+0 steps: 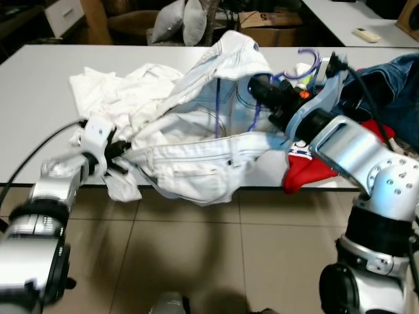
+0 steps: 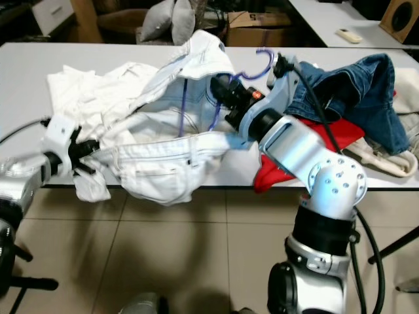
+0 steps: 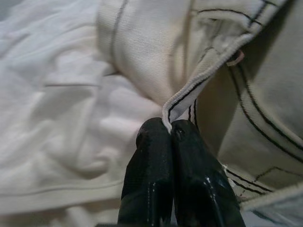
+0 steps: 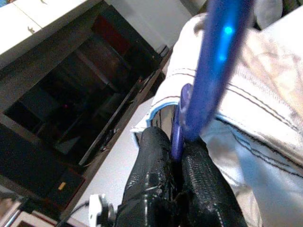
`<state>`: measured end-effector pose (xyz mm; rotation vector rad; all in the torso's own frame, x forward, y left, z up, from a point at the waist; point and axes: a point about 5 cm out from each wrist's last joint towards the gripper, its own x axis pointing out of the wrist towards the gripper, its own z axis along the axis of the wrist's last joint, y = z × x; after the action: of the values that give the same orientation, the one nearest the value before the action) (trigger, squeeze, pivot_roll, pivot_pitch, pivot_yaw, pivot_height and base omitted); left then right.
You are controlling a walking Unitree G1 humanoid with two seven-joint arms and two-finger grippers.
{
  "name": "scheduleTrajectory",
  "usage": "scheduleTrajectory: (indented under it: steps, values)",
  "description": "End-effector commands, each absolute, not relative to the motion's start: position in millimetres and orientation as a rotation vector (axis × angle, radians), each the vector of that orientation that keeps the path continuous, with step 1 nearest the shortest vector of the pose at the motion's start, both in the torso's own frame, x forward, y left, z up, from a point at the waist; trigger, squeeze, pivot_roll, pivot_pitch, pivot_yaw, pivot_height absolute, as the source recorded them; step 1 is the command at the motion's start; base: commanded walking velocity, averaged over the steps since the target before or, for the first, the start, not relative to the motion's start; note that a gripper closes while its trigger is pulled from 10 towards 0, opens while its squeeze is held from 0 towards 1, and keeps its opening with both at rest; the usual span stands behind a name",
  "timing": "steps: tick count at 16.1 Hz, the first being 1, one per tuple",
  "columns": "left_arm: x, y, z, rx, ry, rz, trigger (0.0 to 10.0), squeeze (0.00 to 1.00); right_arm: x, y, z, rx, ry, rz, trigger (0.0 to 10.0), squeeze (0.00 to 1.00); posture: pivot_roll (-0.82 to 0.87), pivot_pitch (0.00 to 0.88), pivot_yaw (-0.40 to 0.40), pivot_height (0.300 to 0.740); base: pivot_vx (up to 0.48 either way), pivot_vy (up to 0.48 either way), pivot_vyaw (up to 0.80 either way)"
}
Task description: Hang hanger
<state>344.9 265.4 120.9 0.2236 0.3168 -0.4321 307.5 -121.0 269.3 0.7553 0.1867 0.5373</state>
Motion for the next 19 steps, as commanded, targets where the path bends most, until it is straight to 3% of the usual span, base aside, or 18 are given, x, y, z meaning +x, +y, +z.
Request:
scheduleTrajectory:
  steps: [1,9,19]
  values:
    - [335,274,113,0.195,0.354,-0.434,0.0,0.0,305,-126,303,0.744,0.032,0.571,10.0,0.0,0.04,0.0,-0.011,0.723,0.0,0.0,0.8]
    - [289,291,119,0.125,0.306,-0.447,0.0,0.0,307,-134,394,0.699,-0.219,0.718,10.0,0.0,0.04,0.0,-0.028,0.723,0.0,0.0,0.8]
    - [254,327,144,-0.048,0.22,-0.283,0.0,0.0,316,-115,412,0.787,-0.214,0.881,10.0,0.0,0.07,0.0,-0.039,0.723,0.0,0.0,0.8]
